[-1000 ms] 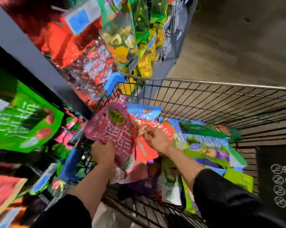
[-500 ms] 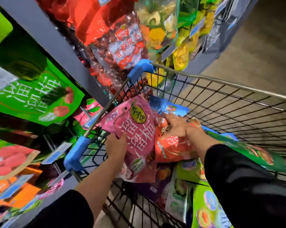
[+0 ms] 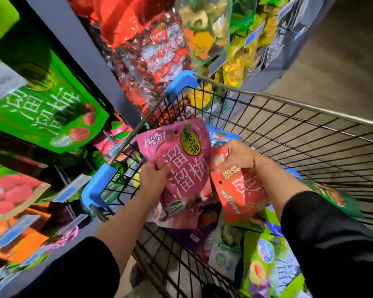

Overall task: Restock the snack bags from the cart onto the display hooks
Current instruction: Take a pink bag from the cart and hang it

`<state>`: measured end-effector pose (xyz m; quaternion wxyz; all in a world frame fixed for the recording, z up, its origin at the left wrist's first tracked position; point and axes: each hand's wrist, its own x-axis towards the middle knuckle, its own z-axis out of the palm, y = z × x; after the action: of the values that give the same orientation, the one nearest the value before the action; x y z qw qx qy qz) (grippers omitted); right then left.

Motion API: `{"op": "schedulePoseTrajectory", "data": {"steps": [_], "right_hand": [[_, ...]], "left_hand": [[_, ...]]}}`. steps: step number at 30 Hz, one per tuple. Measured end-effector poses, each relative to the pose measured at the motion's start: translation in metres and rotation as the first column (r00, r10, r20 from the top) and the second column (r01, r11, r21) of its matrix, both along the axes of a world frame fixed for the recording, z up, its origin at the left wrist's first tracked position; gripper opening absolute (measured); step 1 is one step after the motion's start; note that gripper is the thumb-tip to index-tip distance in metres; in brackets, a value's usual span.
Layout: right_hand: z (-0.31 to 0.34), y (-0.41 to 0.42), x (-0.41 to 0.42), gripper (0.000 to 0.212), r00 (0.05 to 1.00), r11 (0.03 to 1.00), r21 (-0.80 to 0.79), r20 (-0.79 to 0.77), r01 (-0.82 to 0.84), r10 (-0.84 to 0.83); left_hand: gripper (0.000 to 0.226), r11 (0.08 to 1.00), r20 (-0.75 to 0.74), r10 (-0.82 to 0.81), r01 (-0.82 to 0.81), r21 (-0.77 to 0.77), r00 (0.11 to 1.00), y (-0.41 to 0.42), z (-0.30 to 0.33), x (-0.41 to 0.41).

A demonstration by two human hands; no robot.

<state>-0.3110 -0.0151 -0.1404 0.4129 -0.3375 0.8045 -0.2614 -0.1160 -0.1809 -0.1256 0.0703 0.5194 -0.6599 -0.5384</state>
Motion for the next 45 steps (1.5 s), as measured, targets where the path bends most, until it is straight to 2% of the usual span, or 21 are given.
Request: {"op": "schedulePoseTrajectory", "data": {"steps": [2, 4, 6, 9, 10, 11, 12, 13, 14, 15, 17, 19, 21, 24, 28, 31, 33, 36, 38, 41, 45], "right_hand": [[0.028, 0.008, 0.002, 0.023, 0.993, 0.991, -0.080, 0.059, 0.105, -0.100], [0.060, 0.014, 0.009, 0.016, 0.971, 0.956, -0.180, 0.105, 0.232, -0.216], [0.098, 0.018, 0.022, 0.010, 0.940, 0.894, -0.291, 0.120, 0.341, -0.320], [0.159, 0.019, 0.055, 0.008, 0.893, 0.772, -0.474, 0.080, 0.424, -0.442], [0.176, 0.018, 0.067, 0.007, 0.882, 0.733, -0.527, 0.075, 0.431, -0.464], [0.196, 0.014, 0.083, 0.003, 0.875, 0.700, -0.575, 0.058, 0.423, -0.481], [0.213, 0.009, 0.098, 0.007, 0.868, 0.672, -0.616, 0.040, 0.412, -0.496], [0.230, 0.002, 0.114, 0.011, 0.867, 0.645, -0.653, 0.034, 0.396, -0.497], [0.244, -0.005, 0.127, 0.013, 0.862, 0.615, -0.685, 0.037, 0.390, -0.506], [0.260, -0.013, 0.143, 0.013, 0.856, 0.582, -0.716, 0.041, 0.385, -0.515], [0.285, -0.030, 0.170, 0.011, 0.839, 0.501, -0.780, 0.055, 0.375, -0.542], [0.309, -0.045, 0.195, 0.018, 0.805, 0.404, -0.838, 0.070, 0.367, -0.589], [0.331, -0.063, 0.221, 0.017, 0.793, 0.347, -0.870, 0.078, 0.349, -0.604], [0.353, -0.095, 0.254, 0.021, 0.776, 0.244, -0.907, 0.127, 0.343, -0.618], [0.369, -0.145, 0.293, 0.016, 0.769, 0.095, -0.944, 0.197, 0.317, -0.609], [0.381, -0.183, 0.321, 0.028, 0.757, 0.045, -0.949, 0.220, 0.312, -0.615], [0.389, -0.207, 0.334, 0.033, 0.732, 0.022, -0.953, 0.216, 0.301, -0.646], [0.398, -0.241, 0.349, 0.024, 0.721, 0.038, -0.968, 0.158, 0.248, -0.674], [0.399, -0.265, 0.354, 0.023, 0.726, 0.077, -0.965, 0.135, 0.252, -0.674], [0.401, -0.298, 0.361, 0.031, 0.780, 0.153, -0.956, 0.106, 0.251, -0.616], [0.417, -0.317, 0.379, 0.024, 0.868, 0.287, -0.881, 0.227, 0.376, -0.442]], "left_hand": [[0.007, 0.998, -0.048, -0.041, 0.038, -0.056, 0.998, 0.005, 0.012, 0.000], [0.016, 0.988, -0.089, -0.025, 0.010, -0.156, 0.996, 0.009, 0.031, 0.005], [0.024, 0.969, -0.195, -0.049, -0.001, -0.247, 0.980, 0.010, 0.054, 0.012], [0.026, 0.936, -0.344, 0.030, -0.147, -0.320, 0.938, 0.000, 0.105, 0.031], [0.024, 0.957, -0.379, 0.006, -0.116, -0.267, 0.925, -0.004, 0.124, 0.041], [0.019, 0.946, -0.435, -0.026, -0.118, -0.302, 0.900, -0.013, 0.137, 0.052], [0.014, 0.928, -0.551, -0.004, -0.202, -0.312, 0.834, -0.021, 0.147, 0.063], [0.017, 0.937, -0.586, 0.043, -0.236, -0.257, 0.809, -0.025, 0.164, 0.074], [0.023, 0.857, -0.594, 0.134, -0.394, -0.333, 0.793, -0.029, 0.183, 0.087], [0.028, 0.850, -0.605, 0.205, -0.446, -0.279, 0.769, -0.035, 0.196, 0.101], [0.033, 0.838, -0.622, 0.214, -0.468, -0.279, 0.753, -0.045, 0.219, 0.133], [0.034, 0.818, -0.699, 0.186, -0.503, -0.279, 0.691, -0.054, 0.238, 0.167], [0.036, 0.776, -0.734, 0.179, -0.552, -0.304, 0.655, -0.067, 0.246, 0.198], [0.063, 0.719, -0.740, 0.196, -0.607, -0.338, 0.644, -0.084, 0.254, 0.243], [0.050, 0.576, -0.698, 0.225, -0.671, -0.468, 0.680, -0.104, 0.274, 0.308], [0.049, 0.485, -0.690, 0.275, -0.716, -0.502, 0.670, -0.114, 0.286, 0.352], [0.044, 0.451, -0.696, 0.295, -0.738, -0.502, 0.654, -0.121, 0.290, 0.374], [0.048, 0.395, -0.692, 0.312, -0.751, -0.529, 0.651, -0.131, 0.293, 0.401], [0.048, 0.351, -0.679, 0.324, -0.750, -0.561, 0.659, -0.134, 0.293, 0.416], [0.037, 0.347, -0.692, 0.319, -0.759, -0.551, 0.648, -0.135, 0.296, 0.433], [0.035, 0.343, -0.702, 0.322, -0.769, -0.539, 0.636, -0.135, 0.305, 0.442]]}}
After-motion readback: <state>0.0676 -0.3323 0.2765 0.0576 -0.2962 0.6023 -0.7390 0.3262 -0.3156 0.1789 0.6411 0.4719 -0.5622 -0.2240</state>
